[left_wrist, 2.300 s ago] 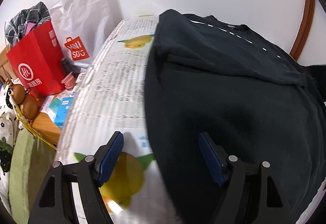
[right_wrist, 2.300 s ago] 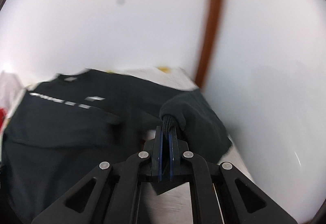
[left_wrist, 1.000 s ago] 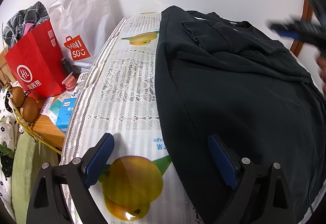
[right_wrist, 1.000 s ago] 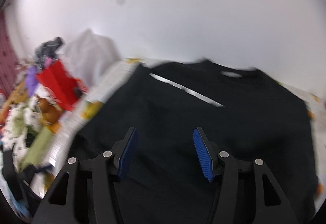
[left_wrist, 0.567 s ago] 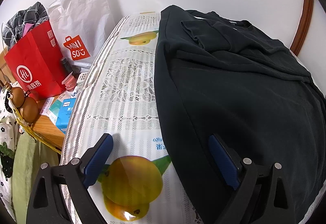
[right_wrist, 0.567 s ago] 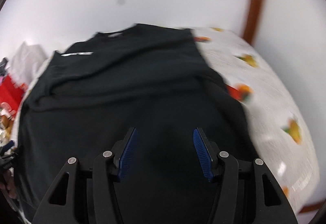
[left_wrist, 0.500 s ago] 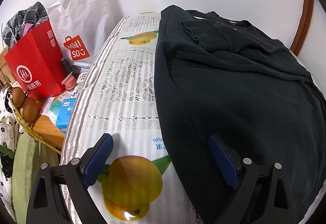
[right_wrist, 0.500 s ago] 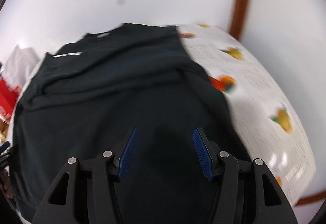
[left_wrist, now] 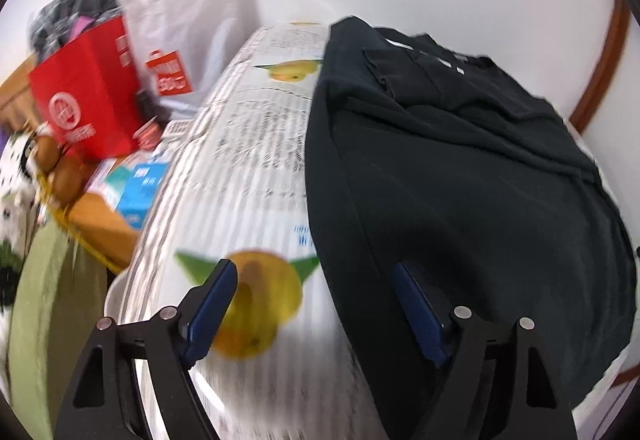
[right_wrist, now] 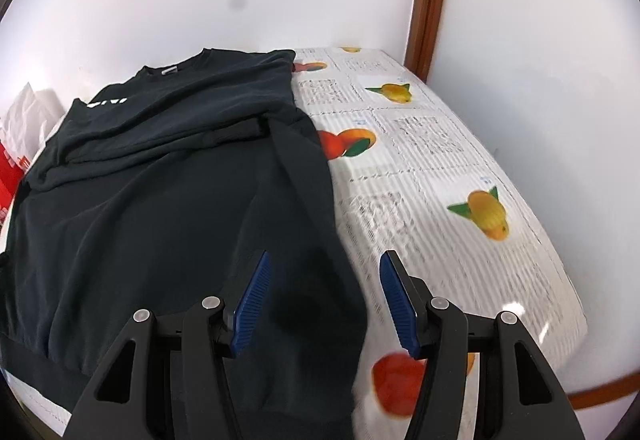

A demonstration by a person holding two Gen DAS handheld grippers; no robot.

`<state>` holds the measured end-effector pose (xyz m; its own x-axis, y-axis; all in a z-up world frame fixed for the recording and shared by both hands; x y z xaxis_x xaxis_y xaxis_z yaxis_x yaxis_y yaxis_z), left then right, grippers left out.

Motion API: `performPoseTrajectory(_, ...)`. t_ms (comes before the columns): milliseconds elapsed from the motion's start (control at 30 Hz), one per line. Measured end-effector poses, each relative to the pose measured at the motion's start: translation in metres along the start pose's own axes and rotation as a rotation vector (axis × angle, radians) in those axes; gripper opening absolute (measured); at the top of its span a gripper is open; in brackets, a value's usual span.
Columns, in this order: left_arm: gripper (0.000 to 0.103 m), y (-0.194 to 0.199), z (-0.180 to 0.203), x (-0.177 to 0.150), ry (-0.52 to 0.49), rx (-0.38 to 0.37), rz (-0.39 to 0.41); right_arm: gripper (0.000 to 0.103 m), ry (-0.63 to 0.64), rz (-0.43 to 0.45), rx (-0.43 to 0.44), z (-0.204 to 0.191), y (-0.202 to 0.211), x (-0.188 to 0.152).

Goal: Fold small clothes

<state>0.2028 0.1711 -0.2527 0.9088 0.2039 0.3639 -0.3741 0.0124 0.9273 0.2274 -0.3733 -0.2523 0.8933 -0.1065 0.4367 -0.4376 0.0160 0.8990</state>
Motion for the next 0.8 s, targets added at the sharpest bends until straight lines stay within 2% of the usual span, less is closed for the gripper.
performPoseTrajectory(200, 0.078, 0.011, 0.0, -0.026, 0.11, -0.01, -0.036, 0.055, 0.082, -0.014, 0.051, 0.005, -0.02, 0.004)
performPoseTrajectory(333, 0.076, 0.009, 0.007, -0.034, 0.11, -0.013, -0.045, 0.055, 0.096, -0.052, 0.117, -0.003, -0.035, -0.006)
performPoseTrajectory(400, 0.072, 0.006, 0.011, -0.036, 0.1, -0.008, -0.051, 0.055, 0.09, -0.067, 0.131, -0.007, -0.044, -0.016)
performPoseTrajectory(433, 0.07, 0.004, 0.013, -0.037, 0.098, -0.008, -0.054, 0.055, 0.085, -0.067, 0.127, -0.008, -0.045, -0.02)
performPoseTrajectory(500, 0.065, 0.002, 0.015, -0.041, 0.09, -0.005, -0.043, 0.055, 0.067, -0.002, 0.087, -0.009, -0.04, -0.029)
performPoseTrajectory(533, 0.065, 0.003, 0.016, -0.042, 0.076, 0.007, -0.026, 0.054, 0.064, 0.004, 0.079, -0.009, -0.039, -0.032)
performPoseTrajectory(633, 0.055, 0.005, 0.019, -0.048, 0.031, 0.028, -0.02, 0.054, 0.059, 0.022, 0.056, -0.011, -0.035, -0.042)
performPoseTrajectory(800, 0.051, 0.012, 0.024, -0.063, 0.01, -0.02, -0.001, 0.053, 0.001, 0.015, 0.057, -0.007, -0.03, -0.052)
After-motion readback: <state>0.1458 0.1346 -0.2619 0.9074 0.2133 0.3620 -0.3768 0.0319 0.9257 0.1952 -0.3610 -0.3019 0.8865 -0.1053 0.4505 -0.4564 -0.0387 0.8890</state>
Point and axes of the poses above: each gripper's, at about its wrist camera, not at the fingertips, and y roughly against the way its jaws point, z to its right, x to its top, the point moved 10 cm from there along -y, roughly the way its jaws point, and after that the axes turned 15 degrees about -z, right-handed, at the moved point
